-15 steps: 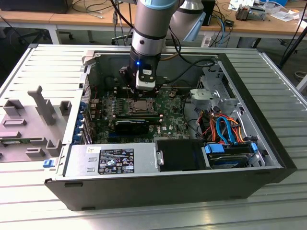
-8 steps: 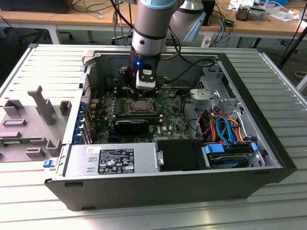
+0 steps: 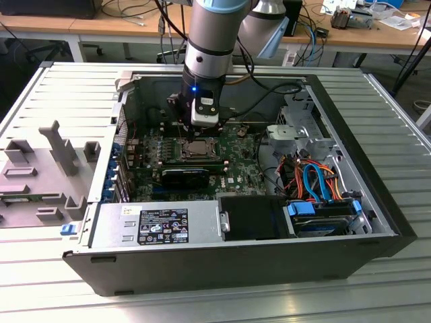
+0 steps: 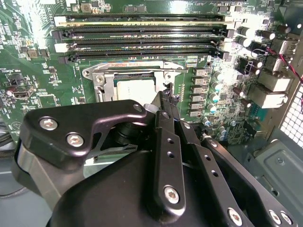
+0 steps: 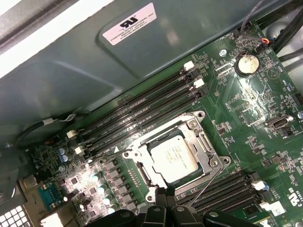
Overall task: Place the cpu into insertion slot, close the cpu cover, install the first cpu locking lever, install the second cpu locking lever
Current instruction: 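Install the first cpu locking lever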
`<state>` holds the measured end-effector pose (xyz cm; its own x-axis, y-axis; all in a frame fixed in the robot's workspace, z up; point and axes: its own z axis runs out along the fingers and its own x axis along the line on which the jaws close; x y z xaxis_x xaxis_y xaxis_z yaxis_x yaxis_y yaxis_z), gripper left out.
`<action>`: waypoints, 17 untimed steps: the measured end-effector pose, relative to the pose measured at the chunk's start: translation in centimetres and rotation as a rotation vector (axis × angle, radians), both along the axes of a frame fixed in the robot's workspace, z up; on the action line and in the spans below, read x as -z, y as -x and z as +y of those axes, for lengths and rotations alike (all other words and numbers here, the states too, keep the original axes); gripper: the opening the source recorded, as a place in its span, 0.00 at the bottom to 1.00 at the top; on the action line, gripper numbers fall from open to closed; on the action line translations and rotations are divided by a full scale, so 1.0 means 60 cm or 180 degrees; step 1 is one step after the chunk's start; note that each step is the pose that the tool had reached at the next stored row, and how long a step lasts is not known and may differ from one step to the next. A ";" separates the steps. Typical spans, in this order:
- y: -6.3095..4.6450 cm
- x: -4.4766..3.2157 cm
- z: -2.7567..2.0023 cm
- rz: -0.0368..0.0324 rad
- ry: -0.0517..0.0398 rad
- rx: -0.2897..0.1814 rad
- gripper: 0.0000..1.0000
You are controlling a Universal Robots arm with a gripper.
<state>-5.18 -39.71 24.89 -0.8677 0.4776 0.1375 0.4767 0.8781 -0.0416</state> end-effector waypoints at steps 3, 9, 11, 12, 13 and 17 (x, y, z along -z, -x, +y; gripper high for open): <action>0.000 0.000 0.0000 0.0000 0.0000 -0.0004 0.11; 0.000 0.000 0.0000 0.0000 0.0000 -0.0017 0.11; 0.000 0.000 0.0000 0.0000 0.0000 -0.0020 0.11; 0.000 0.000 0.0000 0.0000 0.0000 -0.0021 0.11; 0.000 0.000 0.0000 0.0000 0.0000 -0.0023 0.11; 0.000 0.000 0.0000 0.0000 0.0000 -0.0027 0.11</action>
